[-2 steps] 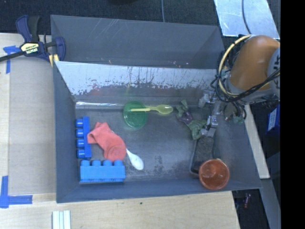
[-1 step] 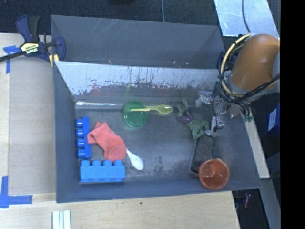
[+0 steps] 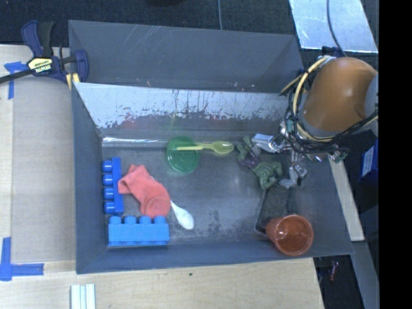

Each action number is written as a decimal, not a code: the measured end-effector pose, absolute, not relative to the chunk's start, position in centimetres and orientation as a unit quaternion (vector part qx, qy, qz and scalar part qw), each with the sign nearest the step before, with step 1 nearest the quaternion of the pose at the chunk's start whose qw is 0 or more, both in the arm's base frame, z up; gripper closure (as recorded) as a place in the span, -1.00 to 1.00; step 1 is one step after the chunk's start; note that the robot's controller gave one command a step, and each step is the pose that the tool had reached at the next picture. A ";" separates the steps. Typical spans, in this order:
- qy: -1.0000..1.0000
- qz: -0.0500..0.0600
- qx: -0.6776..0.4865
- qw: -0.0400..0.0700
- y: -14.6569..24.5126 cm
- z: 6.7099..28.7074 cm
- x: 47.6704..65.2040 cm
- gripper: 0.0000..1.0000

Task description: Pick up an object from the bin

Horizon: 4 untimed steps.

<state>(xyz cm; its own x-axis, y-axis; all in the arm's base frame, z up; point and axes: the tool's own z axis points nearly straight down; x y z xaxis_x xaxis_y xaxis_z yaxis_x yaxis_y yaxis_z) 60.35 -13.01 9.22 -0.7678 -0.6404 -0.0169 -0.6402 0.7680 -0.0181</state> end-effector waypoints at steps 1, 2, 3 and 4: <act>0.903 -0.012 -0.429 0.021 -12.2 8.1 58.6 1.00; 0.903 -0.012 -0.429 0.021 -12.2 8.1 58.6 1.00; 0.903 -0.012 -0.429 0.020 -12.2 8.7 58.6 1.00; 0.903 -0.011 -0.429 0.020 -12.2 10.2 58.5 1.00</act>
Offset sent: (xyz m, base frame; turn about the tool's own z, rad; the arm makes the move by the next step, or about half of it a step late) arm 0.0000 0.0000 0.0000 0.0000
